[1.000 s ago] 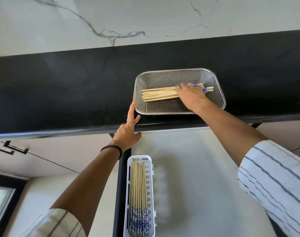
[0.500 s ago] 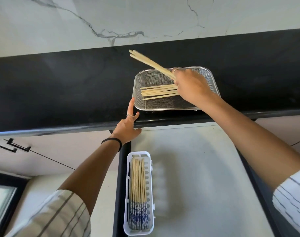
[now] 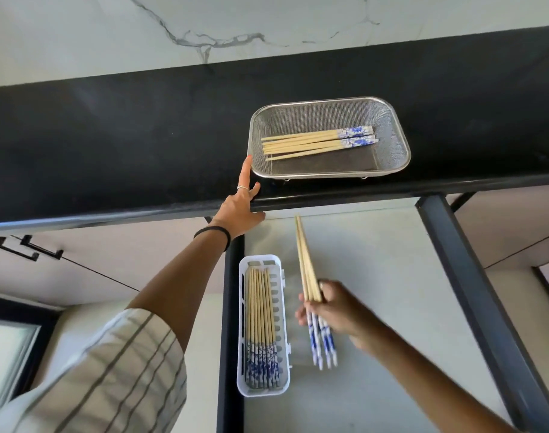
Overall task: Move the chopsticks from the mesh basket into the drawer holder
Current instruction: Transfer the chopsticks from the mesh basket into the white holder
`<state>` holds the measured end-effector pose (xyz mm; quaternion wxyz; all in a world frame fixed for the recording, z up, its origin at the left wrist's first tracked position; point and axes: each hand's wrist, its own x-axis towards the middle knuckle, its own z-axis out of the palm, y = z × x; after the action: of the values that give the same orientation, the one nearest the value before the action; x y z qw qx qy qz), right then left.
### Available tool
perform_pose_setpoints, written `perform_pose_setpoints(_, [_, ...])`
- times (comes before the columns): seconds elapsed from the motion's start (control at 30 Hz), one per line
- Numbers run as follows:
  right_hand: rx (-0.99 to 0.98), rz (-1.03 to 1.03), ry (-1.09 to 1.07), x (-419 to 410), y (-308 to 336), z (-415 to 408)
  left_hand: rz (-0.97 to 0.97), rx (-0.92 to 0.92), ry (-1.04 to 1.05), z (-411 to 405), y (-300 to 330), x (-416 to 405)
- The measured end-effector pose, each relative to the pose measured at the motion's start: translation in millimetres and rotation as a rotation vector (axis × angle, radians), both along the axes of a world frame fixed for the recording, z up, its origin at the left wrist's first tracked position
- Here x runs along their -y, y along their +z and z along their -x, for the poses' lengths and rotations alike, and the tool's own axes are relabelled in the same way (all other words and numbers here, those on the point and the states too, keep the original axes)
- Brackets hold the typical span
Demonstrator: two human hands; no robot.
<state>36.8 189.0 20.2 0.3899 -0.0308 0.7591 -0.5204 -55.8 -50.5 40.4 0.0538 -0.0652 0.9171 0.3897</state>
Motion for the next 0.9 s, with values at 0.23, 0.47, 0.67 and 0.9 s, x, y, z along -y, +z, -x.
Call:
perform_pose_setpoints(0.23, [0.21,-0.201,0.143,48,-48,-54,-0.037,-0.01,0.022,3,0,-1])
perform_pose_setpoints(0.47, [0.14,-0.408,0.133,88,-68,-44,-0.014,-0.004,0.034,0,3,-4])
perform_pose_setpoints(0.67, [0.008,-0.522,0.158,97,-77,-36,-0.018,-0.028,0.037,-2,4,-2])
perform_pose_setpoints(0.9, [-0.153,-0.654,0.132,115,-83,-42,-0.053,-0.013,0.03,3,-3,1])
